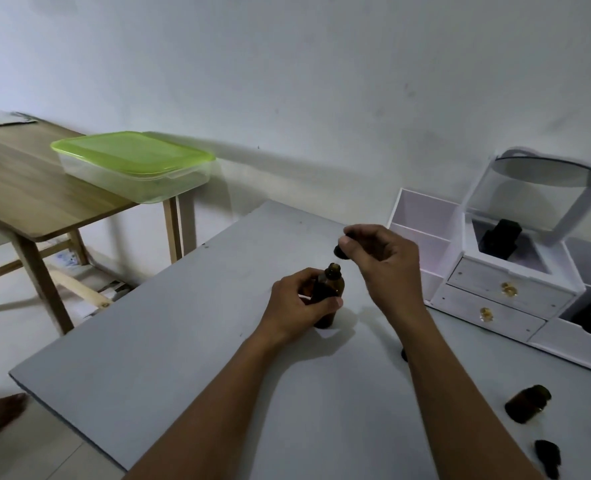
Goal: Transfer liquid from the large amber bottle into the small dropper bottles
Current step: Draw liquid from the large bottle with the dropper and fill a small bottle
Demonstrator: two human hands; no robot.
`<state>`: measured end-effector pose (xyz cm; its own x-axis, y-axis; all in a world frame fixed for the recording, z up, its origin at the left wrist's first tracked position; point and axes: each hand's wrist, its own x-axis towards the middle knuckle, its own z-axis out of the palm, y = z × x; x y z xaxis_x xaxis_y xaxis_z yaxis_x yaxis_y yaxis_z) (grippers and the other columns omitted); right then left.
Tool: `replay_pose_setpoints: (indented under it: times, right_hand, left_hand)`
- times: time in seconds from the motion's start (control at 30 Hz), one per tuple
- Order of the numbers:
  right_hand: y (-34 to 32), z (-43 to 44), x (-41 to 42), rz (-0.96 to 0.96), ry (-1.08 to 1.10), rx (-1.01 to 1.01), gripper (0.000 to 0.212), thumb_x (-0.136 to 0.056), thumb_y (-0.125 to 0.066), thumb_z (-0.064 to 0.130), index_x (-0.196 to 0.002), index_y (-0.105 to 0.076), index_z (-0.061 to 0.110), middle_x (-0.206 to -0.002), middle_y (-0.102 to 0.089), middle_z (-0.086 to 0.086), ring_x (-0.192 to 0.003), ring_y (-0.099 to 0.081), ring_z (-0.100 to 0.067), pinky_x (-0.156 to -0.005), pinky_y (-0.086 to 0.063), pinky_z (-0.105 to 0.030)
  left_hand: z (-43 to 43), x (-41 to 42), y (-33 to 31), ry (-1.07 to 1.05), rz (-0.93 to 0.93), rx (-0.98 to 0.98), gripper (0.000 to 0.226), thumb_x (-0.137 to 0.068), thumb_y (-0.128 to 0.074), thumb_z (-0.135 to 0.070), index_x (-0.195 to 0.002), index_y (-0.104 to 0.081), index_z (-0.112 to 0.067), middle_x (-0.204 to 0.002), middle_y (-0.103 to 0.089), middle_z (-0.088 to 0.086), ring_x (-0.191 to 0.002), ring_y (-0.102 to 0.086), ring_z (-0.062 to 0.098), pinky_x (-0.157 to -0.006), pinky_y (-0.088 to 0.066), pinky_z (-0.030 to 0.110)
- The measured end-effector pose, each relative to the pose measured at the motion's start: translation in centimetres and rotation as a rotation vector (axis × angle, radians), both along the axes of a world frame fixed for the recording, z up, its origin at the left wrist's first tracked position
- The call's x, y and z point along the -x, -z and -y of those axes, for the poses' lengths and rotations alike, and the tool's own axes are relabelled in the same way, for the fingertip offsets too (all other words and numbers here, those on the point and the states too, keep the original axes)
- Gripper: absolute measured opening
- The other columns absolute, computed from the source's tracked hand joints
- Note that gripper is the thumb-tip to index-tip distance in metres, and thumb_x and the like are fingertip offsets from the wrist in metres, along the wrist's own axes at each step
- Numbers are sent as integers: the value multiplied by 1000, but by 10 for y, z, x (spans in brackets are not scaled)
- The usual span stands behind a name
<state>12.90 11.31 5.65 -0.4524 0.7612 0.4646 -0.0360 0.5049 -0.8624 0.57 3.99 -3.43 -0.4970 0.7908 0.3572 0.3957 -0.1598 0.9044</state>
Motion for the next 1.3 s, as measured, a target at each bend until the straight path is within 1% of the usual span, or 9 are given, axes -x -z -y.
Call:
replay_pose_setpoints:
  times: [0.07,0.17,0.3,0.4,0.6,0.7,0.87,1.17,1.3]
  right_hand:
    - [10,-2,1,52,15,-6,10,-86,-77,16,-95,-77,19,-83,-78,5,-80,-75,-8,-76,-58,-21]
    - [16,-3,4,153,15,-59,11,-84,-79,20,-94,-78,23,-84,-76,12,-81,-72,1,-70,-52,-9]
    - [16,-4,2,174,26,-62,9,-83,-79,23,-92,-78,25,-82,-75,16,-80,-71,4,-68,-49,-3]
    - [17,-5,-1,175,28,-62,8,-84,-79,25,-92,-79,23,-83,-76,12,-80,-72,2,-69,-50,-5]
    - [18,-6,0,188,14,-67,10,-84,-80,21,-94,-79,20,-85,-77,9,-81,-73,-2,-72,-54,-10]
    - [18,-6,0,173,23,-72,5,-83,-80,18,-87,-79,21,-80,-76,10,-76,-73,-3,-71,-55,-11]
    - [18,-4,4,126,57,-75,7,-84,-78,13,-79,-77,18,-71,-74,10,-68,-71,-2,-67,-52,-9]
    - [17,-2,6,109,64,-98,5,-85,-77,15,-84,-78,19,-75,-75,9,-71,-72,-3,-71,-56,-16]
    - [4,3,4,40,26,-57,3,-86,-77,15,-89,-77,16,-74,-77,4,-73,-75,-9,-77,-60,-28]
  left_hand:
    - [0,1,1,4,-7,-7,47,-65,-69,-51,-105,-68,-25,-93,-68,-13,-88,-64,4,-78,-56,24]
    - [-3,2,3,1,-26,-13,44,-67,-69,-49,-103,-68,-24,-91,-70,-11,-86,-66,6,-78,-58,27]
    - [-3,2,3,-8,-29,-15,41,-67,-69,-48,-101,-68,-24,-90,-70,-10,-85,-66,6,-78,-58,30]
    - [-2,1,2,-3,-26,-19,39,-67,-69,-47,-98,-69,-23,-87,-70,-9,-83,-66,6,-76,-58,31]
    - [-3,1,2,-1,-21,-11,40,-68,-69,-45,-101,-69,-24,-90,-70,-9,-86,-66,8,-77,-59,32]
    - [-2,0,2,4,-10,-19,38,-68,-69,-44,-100,-69,-23,-89,-70,-9,-86,-66,8,-76,-59,32]
    - [-2,-1,1,2,-6,-13,43,-66,-69,-45,-102,-70,-23,-90,-70,-9,-86,-66,8,-76,-58,29]
    - [-1,-1,1,-5,-11,7,46,-66,-68,-48,-104,-69,-23,-92,-70,-11,-87,-66,7,-78,-58,28]
    - [0,-2,0,-5,3,12,43,-64,-69,-47,-101,-70,-26,-90,-69,-11,-86,-65,6,-77,-58,28]
